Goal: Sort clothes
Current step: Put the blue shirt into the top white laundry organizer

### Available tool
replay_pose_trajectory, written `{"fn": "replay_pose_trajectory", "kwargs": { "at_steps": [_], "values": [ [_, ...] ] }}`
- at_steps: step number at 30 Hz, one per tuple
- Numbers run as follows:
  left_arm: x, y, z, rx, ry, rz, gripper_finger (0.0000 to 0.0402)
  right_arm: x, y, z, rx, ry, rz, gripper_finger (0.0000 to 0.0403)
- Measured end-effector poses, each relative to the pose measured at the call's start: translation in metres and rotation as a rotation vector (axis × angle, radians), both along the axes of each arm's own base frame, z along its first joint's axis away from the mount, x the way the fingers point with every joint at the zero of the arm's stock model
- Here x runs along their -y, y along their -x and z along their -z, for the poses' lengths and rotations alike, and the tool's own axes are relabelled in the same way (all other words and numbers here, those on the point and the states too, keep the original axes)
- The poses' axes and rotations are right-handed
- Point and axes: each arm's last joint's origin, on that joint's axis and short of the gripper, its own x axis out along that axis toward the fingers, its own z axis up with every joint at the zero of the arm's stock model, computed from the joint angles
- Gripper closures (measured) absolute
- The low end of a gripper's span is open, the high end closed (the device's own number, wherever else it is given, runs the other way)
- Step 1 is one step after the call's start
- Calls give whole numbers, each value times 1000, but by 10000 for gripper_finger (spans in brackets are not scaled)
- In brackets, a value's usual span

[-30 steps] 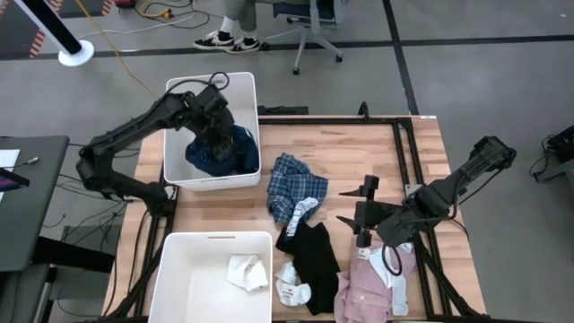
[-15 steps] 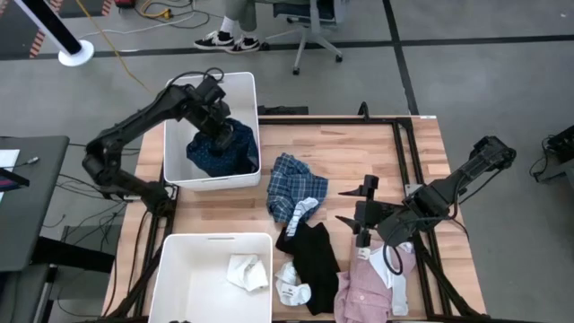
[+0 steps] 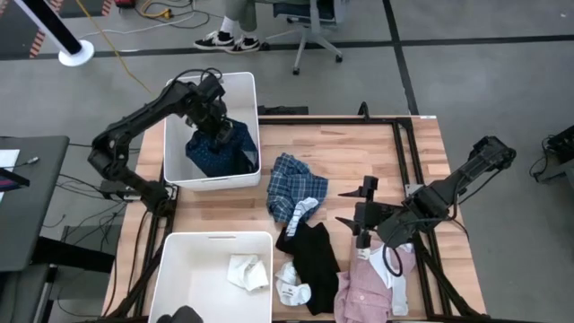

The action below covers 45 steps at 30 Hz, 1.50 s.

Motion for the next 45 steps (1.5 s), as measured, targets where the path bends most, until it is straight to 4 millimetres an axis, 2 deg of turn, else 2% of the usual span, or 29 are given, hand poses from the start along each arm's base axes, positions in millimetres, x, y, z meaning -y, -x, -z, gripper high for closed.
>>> {"fn": "replay_pose_trajectory", "kwargs": {
  "at_steps": [14,23,33,45],
  "values": [
    [-13,-19,64,-331,295,39,351,-14,-14,22,-91,77,-19,98],
    [-23,-28,72,-396,362,108,350,-17,-18,29,-119,94,-21,98],
    [-32,-36,95,-416,390,179,349,-15,-16,27,-117,94,-23,98],
    [-39,-45,124,-433,435,228,349,-3,1,4,-34,35,-21,98]
  ]
}}
